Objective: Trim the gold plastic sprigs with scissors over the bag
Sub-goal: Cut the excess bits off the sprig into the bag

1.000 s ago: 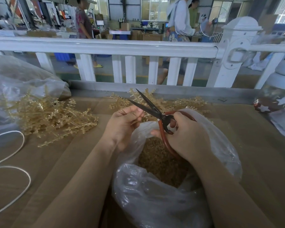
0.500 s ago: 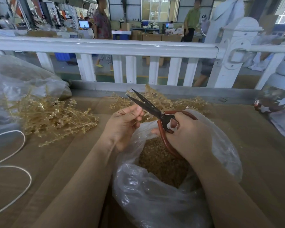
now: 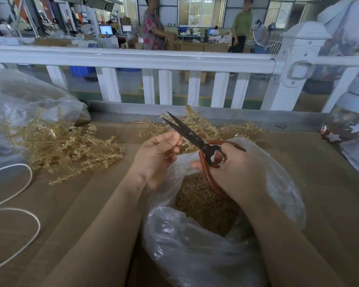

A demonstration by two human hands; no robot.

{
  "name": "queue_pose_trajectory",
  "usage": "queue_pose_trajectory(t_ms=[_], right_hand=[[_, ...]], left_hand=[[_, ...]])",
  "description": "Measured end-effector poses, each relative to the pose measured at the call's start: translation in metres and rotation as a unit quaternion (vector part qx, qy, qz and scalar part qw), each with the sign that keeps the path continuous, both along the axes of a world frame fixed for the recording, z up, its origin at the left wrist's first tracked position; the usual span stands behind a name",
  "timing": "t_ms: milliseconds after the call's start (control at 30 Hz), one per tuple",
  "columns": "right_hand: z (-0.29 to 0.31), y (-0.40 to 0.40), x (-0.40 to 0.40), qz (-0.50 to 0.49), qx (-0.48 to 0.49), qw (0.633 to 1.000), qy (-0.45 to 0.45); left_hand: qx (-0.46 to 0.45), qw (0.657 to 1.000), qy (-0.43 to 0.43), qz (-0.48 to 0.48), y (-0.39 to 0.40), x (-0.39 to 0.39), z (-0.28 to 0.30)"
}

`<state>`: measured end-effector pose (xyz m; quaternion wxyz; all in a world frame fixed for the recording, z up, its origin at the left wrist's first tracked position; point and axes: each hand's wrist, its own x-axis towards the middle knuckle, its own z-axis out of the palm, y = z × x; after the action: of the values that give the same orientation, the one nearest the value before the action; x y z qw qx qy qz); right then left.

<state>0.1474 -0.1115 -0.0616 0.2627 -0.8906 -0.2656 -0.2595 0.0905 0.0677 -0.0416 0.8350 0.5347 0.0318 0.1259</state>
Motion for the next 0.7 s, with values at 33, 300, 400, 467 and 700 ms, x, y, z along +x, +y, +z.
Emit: queue_pose_trajectory(t_ms=[33, 300, 400, 467, 700], right_hand=[[-0.001, 0.0, 0.0, 0.007, 0.008, 1.0, 0.007], [-0.004, 0.005, 0.004, 0.047, 0.117, 0.975, 0.183], [-0.005, 0.006, 0.006, 0.074, 0.176, 0.954, 0.229], [-0.005, 0.006, 0.006, 0.089, 0.2, 0.946, 0.24], [-0.004, 0.005, 0.009, 0.108, 0.201, 0.943, 0.243]], left_hand=[[0.004, 1.0, 0.002, 0.0, -0.001, 0.0, 0.0], [0.055, 0.998, 0.031, -0.003, -0.01, 0.002, -0.004], [0.076, 0.996, 0.037, -0.004, -0.011, 0.002, -0.006], [0.11, 0.993, 0.037, -0.003, -0.012, 0.002, -0.006], [0.103, 0.994, 0.032, -0.003, -0.012, 0.002, -0.005]])
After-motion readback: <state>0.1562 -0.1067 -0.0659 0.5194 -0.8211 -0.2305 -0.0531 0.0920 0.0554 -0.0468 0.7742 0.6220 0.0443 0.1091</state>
